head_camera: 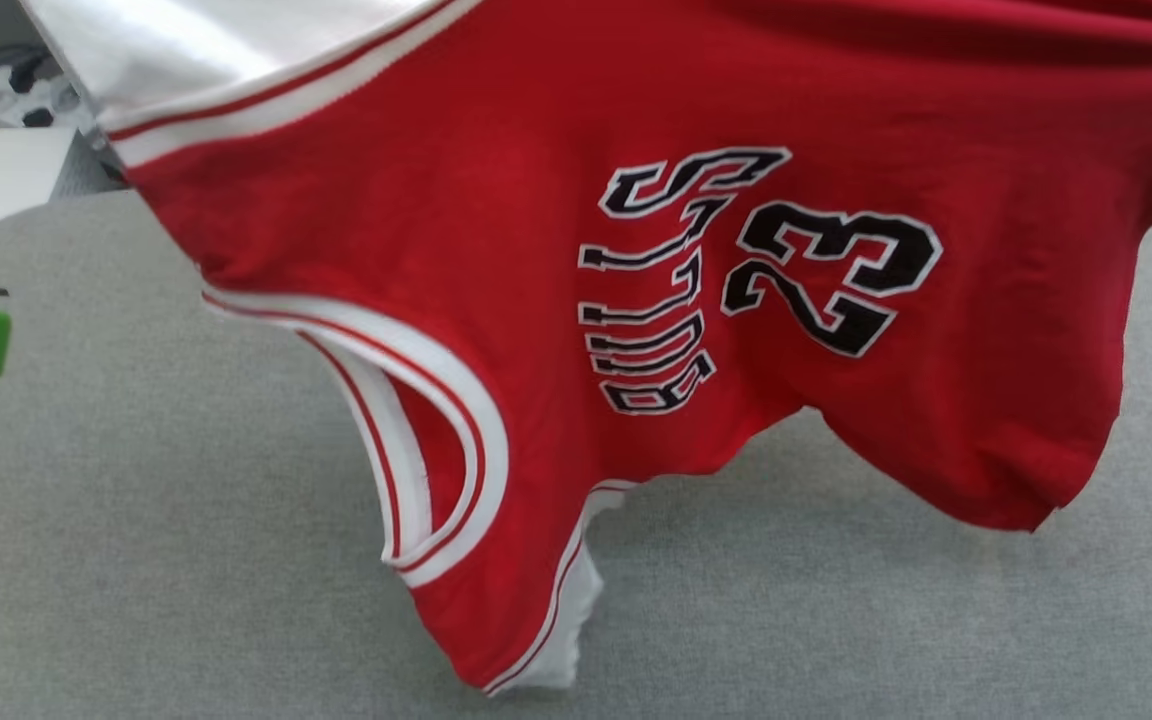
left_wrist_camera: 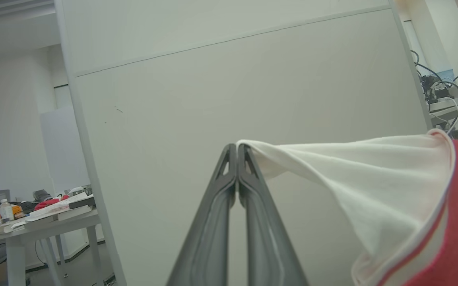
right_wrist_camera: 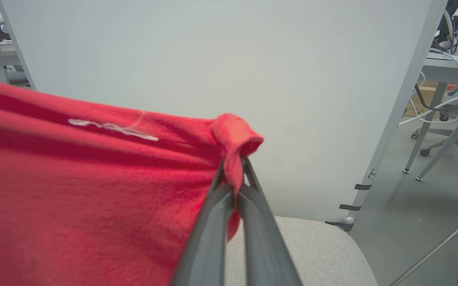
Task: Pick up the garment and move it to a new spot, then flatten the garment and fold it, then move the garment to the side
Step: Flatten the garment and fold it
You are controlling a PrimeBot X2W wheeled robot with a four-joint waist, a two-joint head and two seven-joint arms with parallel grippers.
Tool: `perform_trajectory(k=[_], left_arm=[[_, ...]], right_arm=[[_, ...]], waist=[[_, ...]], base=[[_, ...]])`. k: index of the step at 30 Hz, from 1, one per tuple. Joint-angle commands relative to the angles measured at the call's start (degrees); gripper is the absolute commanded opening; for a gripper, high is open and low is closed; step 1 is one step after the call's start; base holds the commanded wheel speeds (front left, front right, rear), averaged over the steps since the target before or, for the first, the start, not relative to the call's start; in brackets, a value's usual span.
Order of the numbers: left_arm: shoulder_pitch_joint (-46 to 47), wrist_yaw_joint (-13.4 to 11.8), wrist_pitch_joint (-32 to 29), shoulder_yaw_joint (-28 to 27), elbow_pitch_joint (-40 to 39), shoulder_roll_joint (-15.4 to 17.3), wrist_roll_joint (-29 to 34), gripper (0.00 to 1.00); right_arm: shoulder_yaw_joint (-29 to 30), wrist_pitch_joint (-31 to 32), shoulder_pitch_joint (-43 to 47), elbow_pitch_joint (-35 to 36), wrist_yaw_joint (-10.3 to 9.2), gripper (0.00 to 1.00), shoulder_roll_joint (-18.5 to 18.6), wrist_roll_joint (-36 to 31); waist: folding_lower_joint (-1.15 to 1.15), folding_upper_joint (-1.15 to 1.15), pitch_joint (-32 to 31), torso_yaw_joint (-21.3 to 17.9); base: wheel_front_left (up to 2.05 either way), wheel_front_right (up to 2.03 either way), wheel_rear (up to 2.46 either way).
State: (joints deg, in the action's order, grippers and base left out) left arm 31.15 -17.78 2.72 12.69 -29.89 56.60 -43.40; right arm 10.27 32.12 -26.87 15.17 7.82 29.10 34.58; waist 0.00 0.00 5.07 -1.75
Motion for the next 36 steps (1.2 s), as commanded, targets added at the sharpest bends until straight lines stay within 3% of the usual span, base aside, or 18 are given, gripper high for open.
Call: perform_trajectory(k=[1,6,12,16,21,25,30,36], left_arm=[[2.3,0.1,-0.9,-0.8,1.0,1.4,0.0,0.00],[9.0,4.3,-4.0,1.5,3.7,2.9,0.7,0.00],[24.2,10.1,-6.6,4.3,10.9,0.6,1.7,0.00],[37.3,14.4,-8.9,7.2,19.1,-2.8,3.7,0.00],[54.0,18.0,-9.3,10.7,31.9,-8.6,8.4,0.00],[65.6,20.2,-7.4,13.0,43.7,-12.6,12.8,0.00],[77.8,20.6,-0.8,13.5,57.6,-17.5,16.3,0.00],[85.7,21.7,8.1,15.6,70.4,-21.1,20.1,0.00]], right_arm=[[0.9,-0.3,-1.3,-1.1,-0.33,0.00,0.8,-0.2],[0.1,-1.3,-7.7,-3.7,-0.33,0.00,3.0,-2.0],[-2.3,-3.0,-19.5,-9.9,-0.33,0.00,5.2,-3.6],[-5.4,-4.5,-30.8,-17.1,-0.33,0.00,4.9,-6.5],[-9.3,-7.9,-44.9,-26.8,-0.33,0.00,3.0,-11.5],[-11.6,-12.6,-54.7,-35.3,-0.33,0.00,0.7,-15.6],[-12.3,-19.4,-64.9,-45.5,-0.33,0.00,-2.5,-21.3],[-10.3,-26.3,-71.8,-55.5,-0.33,0.00,-6.3,-27.6]], waist=[[0.00,0.00,3.4,-0.3],[0.00,0.00,10.0,-0.1],[0.00,0.00,19.0,0.5],[0.00,0.00,24.4,0.7],[0.00,0.00,29.4,1.0],[0.00,0.00,32.4,0.8],[0.00,0.00,35.2,0.9],[0.00,0.00,37.2,1.6]], base=[[0.00,0.00,0.00],[0.00,0.00,0.00],[0.00,0.00,0.00],[0.00,0.00,0.00],[0.00,0.00,0.00],[0.00,0.00,0.00],[0.00,0.00,0.00],[0.00,0.00,0.00]])
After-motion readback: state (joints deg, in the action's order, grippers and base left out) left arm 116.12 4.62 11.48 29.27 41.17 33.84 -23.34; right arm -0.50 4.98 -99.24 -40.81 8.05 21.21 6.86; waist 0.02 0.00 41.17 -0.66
